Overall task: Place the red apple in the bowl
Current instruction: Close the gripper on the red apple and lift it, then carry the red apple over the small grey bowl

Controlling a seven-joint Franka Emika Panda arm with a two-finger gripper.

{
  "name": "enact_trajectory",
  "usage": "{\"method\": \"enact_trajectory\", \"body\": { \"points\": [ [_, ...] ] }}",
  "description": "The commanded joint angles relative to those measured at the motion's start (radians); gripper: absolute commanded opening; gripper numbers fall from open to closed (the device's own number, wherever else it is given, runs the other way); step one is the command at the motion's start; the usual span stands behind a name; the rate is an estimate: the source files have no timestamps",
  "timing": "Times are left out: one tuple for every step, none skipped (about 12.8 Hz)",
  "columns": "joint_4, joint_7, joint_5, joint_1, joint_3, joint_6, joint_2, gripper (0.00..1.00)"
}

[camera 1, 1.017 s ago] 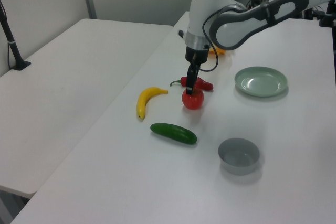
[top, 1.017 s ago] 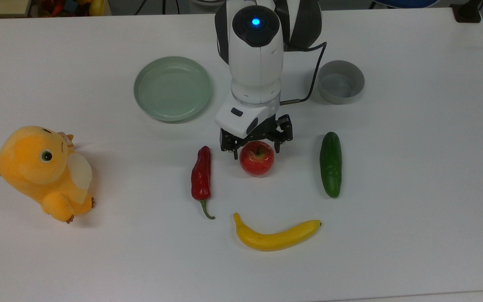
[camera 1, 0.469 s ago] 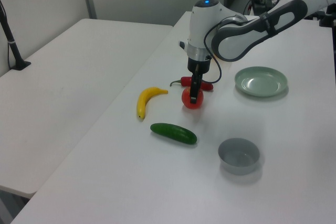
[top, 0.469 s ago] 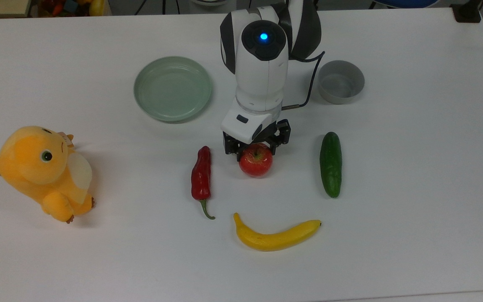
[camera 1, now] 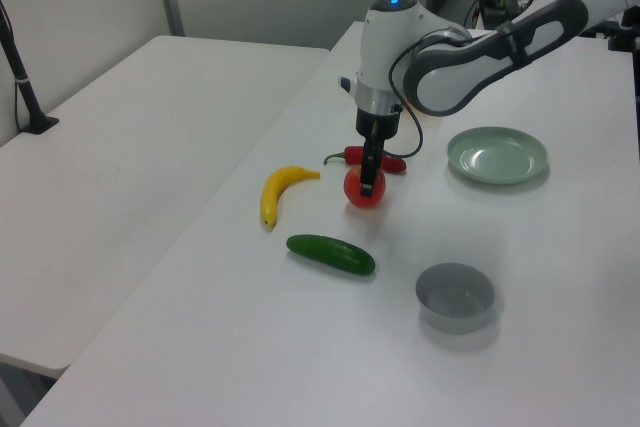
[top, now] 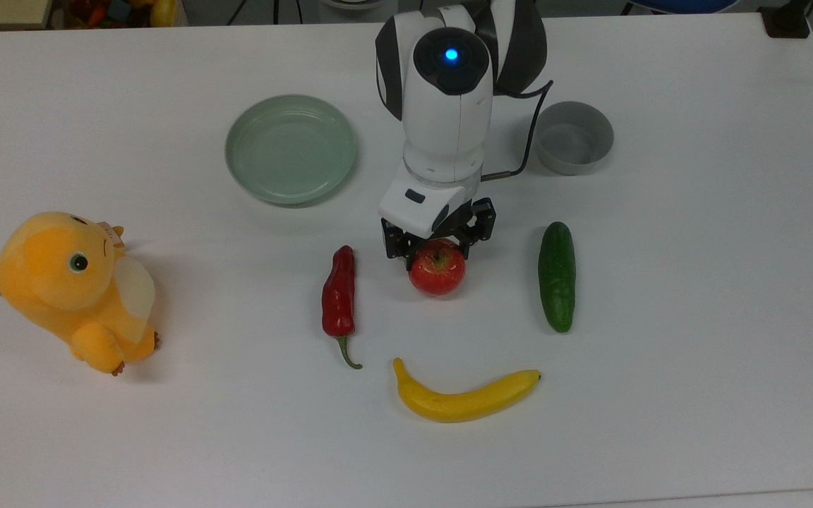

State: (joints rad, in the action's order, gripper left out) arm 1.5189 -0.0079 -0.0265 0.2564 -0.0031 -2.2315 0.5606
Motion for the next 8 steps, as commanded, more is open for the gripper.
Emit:
{"method": "enact_trajectory", "body": {
  "points": [
    [0.023, 0.029, -0.015, -0.008, 0.014, 0.079, -0.111, 0.22],
    [0.029, 0.032, -0.01, 0.0, 0.014, 0.139, -0.172, 0.22],
    [0.027, 0.031, -0.007, 0.004, 0.014, 0.189, -0.201, 0.22],
    [0.029, 0.032, -0.004, 0.012, 0.014, 0.251, -0.253, 0.22],
    [0.056, 0.032, -0.001, 0.015, 0.015, 0.304, -0.315, 0.22],
    [0.076, 0.036, -0.001, 0.018, 0.017, 0.331, -0.356, 0.22],
    [0.098, 0.045, -0.001, 0.032, 0.021, 0.358, -0.396, 0.22],
    [0.116, 0.055, -0.001, 0.044, 0.022, 0.386, -0.433, 0.22]
  ]
}}
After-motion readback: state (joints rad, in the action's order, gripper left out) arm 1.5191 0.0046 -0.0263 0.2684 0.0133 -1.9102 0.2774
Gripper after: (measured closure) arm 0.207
